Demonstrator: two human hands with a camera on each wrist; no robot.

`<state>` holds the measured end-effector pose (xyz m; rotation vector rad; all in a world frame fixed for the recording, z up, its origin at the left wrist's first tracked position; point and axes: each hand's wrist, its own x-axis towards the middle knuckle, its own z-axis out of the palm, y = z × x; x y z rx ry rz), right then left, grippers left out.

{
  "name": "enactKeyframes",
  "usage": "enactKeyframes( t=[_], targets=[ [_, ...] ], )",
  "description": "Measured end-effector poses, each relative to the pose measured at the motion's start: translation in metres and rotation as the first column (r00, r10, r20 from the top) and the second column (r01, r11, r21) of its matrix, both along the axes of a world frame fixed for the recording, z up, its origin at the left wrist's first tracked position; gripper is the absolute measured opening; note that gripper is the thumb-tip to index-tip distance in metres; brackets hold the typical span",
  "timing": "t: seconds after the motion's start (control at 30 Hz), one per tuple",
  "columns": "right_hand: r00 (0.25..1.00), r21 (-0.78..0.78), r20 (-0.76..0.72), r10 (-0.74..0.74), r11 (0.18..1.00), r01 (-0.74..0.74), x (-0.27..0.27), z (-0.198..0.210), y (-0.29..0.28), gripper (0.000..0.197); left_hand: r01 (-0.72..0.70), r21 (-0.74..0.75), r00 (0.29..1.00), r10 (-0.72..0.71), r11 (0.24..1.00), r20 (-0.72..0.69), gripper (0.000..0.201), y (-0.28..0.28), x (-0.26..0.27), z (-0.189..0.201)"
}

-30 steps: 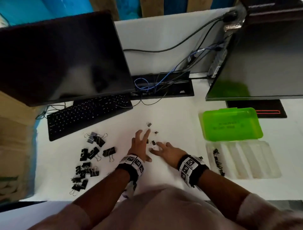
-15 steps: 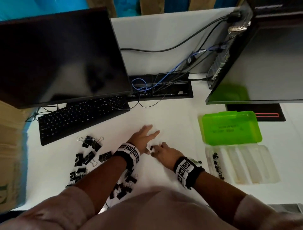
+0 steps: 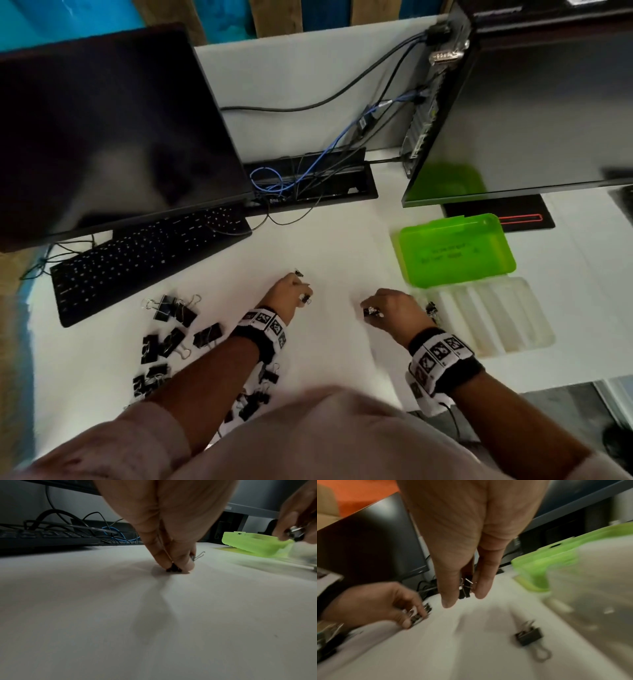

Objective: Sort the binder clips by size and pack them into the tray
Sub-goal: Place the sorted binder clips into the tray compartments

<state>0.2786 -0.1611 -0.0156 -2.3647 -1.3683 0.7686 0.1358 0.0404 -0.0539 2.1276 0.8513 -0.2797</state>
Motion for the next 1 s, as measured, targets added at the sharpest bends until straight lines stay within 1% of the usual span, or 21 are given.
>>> enactKeyframes(
  t=[0.03,0.07,0.1,0.17,0.23,0.3,0.37,0.47,0.5,0.53,0.63,0.7,0.73,0.8,0.87,0.93,1.0],
  targets=[
    [0.996,0.022,0.009,-0.087,0.996,0.087,0.006,0.005,-0.009,0.023,0.032,0.037,0.999,-0.031,0.999,-0.016,0.029,0.003,0.001,0.0],
    [0.985,0.049,0.024,-0.173,0.984,0.172,0.013,0.008,-0.019,0.023,0.104,0.115,0.993,-0.097,0.988,-0.067,0.025,0.006,0.002,0.0],
    [0.968,0.081,0.045,-0.246,0.967,0.242,0.019,0.01,-0.027,0.024,0.175,0.233,0.983,-0.157,0.957,-0.094,0.025,0.009,0.002,0.0],
    [0.931,0.105,0.098,-0.351,0.934,0.341,0.028,0.013,-0.043,0.023,0.172,0.347,0.985,-0.167,0.922,-0.045,0.025,0.014,0.001,0.004],
    [0.902,0.097,0.157,-0.402,0.915,0.391,0.032,0.013,-0.054,0.026,0.14,0.42,0.987,-0.163,0.897,0.019,0.02,0.017,0.0,0.004],
    [0.882,0.079,0.198,-0.428,0.904,0.42,0.033,0.014,-0.062,0.029,0.159,0.414,0.983,-0.185,0.896,0.022,0.02,0.019,0.001,0.001],
    [0.872,0.045,0.219,-0.438,0.897,0.439,0.031,0.014,-0.067,0.031,0.171,0.338,0.983,-0.185,0.926,0.01,0.02,0.019,0.004,0.0],
    [0.862,0.004,0.231,-0.451,0.886,0.463,0.028,0.013,-0.071,0.031,0.147,0.23,0.988,-0.155,0.962,0.019,0.023,0.014,0.011,-0.002],
    [0.859,-0.013,0.237,-0.453,0.883,0.469,0.026,0.013,-0.072,0.03,0.138,0.204,0.989,-0.146,0.969,0.025,0.025,0.011,0.013,-0.002],
    [0.857,-0.035,0.246,-0.452,0.88,0.474,0.024,0.014,-0.072,0.03,0.148,0.216,0.988,-0.151,0.965,-0.001,0.025,0.01,0.014,-0.001],
    [0.856,-0.138,0.292,-0.427,0.867,0.479,0.021,0.018,-0.074,0.03,0.116,0.23,0.993,-0.113,0.966,-0.025,0.022,0.008,0.012,-0.004],
    [0.848,-0.149,0.33,-0.414,0.865,0.48,0.018,0.021,-0.075,0.026,0.141,0.246,0.99,-0.129,0.959,-0.064,0.024,0.006,0.008,-0.006],
    [0.853,-0.126,0.338,-0.397,0.879,0.459,0.016,0.023,-0.074,0.025,0.118,0.224,0.993,-0.108,0.967,-0.056,0.025,0.005,0.006,-0.006],
    [0.906,-0.089,0.287,-0.311,0.933,0.349,0.009,0.023,-0.069,0.026,0.085,0.169,0.996,-0.08,0.982,-0.039,0.027,0.002,0.003,-0.004],
    [0.964,-0.12,0.208,-0.166,0.974,0.194,-0.002,0.016,-0.062,0.031,0.064,0.139,0.998,-0.059,0.988,-0.036,0.028,0.0,0.002,-0.003],
    [0.983,-0.226,0.184,-0.016,0.972,0.058,-0.011,0.002,-0.058,0.037,0.072,0.114,0.996,-0.066,0.991,-0.052,0.028,-0.004,0.003,0.0],
    [0.981,-0.317,0.182,0.073,0.948,-0.011,-0.016,-0.012,-0.056,0.039,0.083,0.093,0.995,-0.078,0.992,-0.063,0.027,-0.008,0.005,0.002]
  ],
)
